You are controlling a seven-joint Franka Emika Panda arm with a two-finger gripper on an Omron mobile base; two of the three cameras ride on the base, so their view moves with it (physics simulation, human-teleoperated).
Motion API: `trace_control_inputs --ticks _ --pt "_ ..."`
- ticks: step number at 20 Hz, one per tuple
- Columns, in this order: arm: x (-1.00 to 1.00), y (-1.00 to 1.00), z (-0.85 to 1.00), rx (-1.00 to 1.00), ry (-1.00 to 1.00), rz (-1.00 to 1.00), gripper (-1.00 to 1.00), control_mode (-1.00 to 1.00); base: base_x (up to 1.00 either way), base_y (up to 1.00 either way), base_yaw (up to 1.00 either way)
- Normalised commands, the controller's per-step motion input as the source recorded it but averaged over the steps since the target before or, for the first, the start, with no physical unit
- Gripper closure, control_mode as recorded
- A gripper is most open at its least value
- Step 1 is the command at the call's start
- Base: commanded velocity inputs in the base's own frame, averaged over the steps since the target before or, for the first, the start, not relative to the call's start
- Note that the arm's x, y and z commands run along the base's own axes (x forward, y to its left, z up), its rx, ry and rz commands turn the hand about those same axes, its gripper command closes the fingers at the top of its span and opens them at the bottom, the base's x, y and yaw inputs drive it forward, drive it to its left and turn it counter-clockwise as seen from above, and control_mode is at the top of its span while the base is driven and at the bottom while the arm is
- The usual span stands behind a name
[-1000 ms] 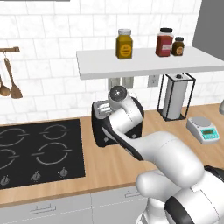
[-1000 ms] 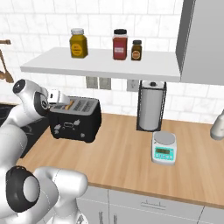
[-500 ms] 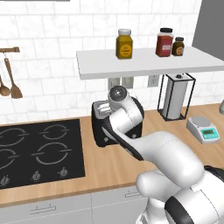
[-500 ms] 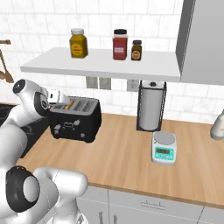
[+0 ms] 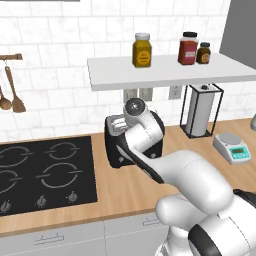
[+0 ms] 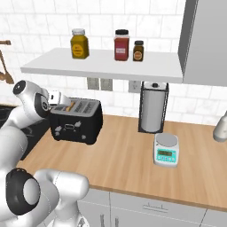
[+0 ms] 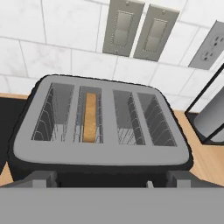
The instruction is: Start the toaster. Once the lever pops up, take the bread to the plate on the dining counter.
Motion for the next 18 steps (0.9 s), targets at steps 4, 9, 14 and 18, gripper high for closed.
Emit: trace_control_inputs --ticks 4,9,14,18 --pt "0.00 0.00 0.00 0.00 0.00 0.00 -1.00 -1.00 0.00 0.00 0.00" --pt "0.00 0.00 0.00 0.00 0.00 0.00 -1.00 -1.00 0.00 0.00 0.00" --pt "0.00 0.00 0.00 0.00 0.00 0.00 -1.00 -1.00 0.00 0.00 0.00" --pt "0.00 0.00 0.00 0.00 0.00 0.00 -1.00 -1.00 0.00 0.00 0.00"
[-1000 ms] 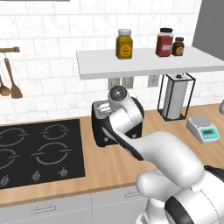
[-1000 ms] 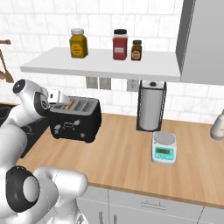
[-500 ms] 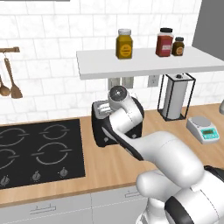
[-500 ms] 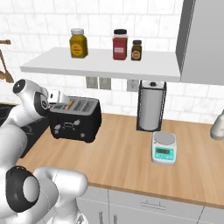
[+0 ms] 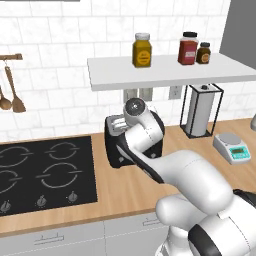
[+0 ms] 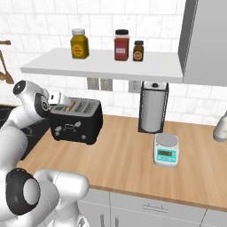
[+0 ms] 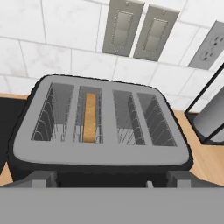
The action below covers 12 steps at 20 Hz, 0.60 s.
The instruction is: Start the toaster. Once the lever pops up, take the bread to the plate on the dining counter.
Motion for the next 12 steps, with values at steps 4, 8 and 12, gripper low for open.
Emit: trace_control_inputs --ticks 4,8,12 --pt "0.00 0.00 0.00 0.00 0.00 0.00 -1.00 -1.00 0.00 0.00 0.00" --pt "0.00 0.00 0.00 0.00 0.00 0.00 -1.00 -1.00 0.00 0.00 0.00" --pt "0.00 0.00 0.00 0.00 0.00 0.00 -1.00 -1.00 0.00 0.00 0.00"
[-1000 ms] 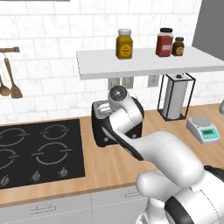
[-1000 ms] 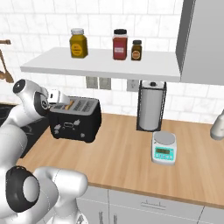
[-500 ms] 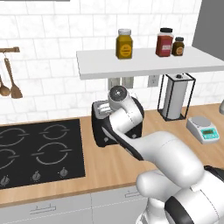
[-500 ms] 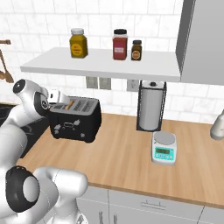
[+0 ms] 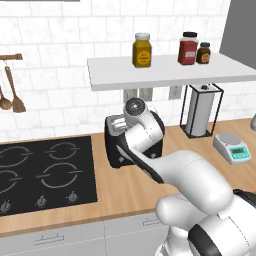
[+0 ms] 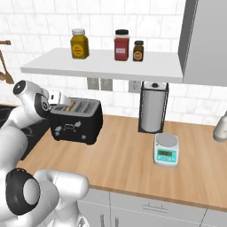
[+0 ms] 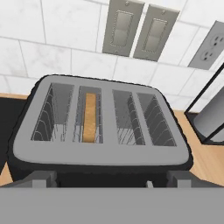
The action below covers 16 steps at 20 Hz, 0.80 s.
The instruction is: Start the toaster. Once the lever pops up, take the bread to the plate on the dining counter.
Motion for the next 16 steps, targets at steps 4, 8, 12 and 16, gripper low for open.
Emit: trace_control_inputs --ticks 4,8,12,16 --pt "0.00 0.00 0.00 0.00 0.00 0.00 -1.00 -1.00 0.00 0.00 0.00" --pt "0.00 0.00 0.00 0.00 0.00 0.00 -1.00 -1.00 0.00 0.00 0.00" --pt "0.00 0.00 0.00 0.00 0.00 0.00 -1.00 -1.00 0.00 0.00 0.00" --pt "0.00 0.00 0.00 0.00 0.00 0.00 -1.00 -1.00 0.00 0.00 0.00"
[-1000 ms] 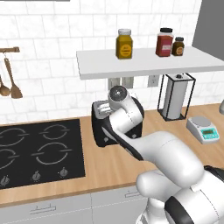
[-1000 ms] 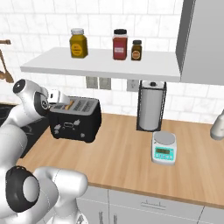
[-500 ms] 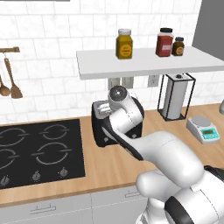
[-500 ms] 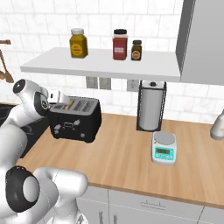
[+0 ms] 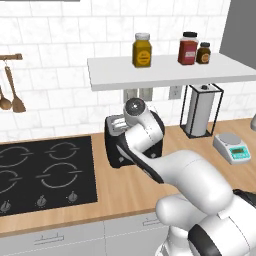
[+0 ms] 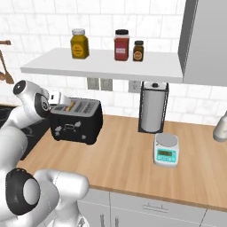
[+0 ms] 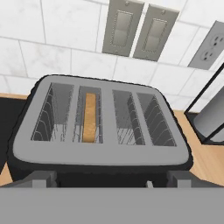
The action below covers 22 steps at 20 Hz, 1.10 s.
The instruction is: Start the toaster. Once the lever pops up, take the bread to the plate on the dining counter.
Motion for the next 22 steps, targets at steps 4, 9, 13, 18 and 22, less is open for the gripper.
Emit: trace_control_inputs --ticks 4,9,13,18,22 --pt "0.00 0.00 0.00 0.00 0.00 0.00 -1.00 -1.00 0.00 0.00 0.00" --pt "0.00 0.00 0.00 0.00 0.00 0.00 -1.00 -1.00 0.00 0.00 0.00" --pt "0.00 0.00 0.00 0.00 0.00 0.00 -1.00 -1.00 0.00 0.00 0.00" --pt "0.00 0.00 0.00 0.00 0.00 0.00 -1.00 -1.00 0.00 0.00 0.00" --pt "0.00 0.00 0.00 0.00 0.00 0.00 -1.00 -1.00 0.00 0.00 0.00"
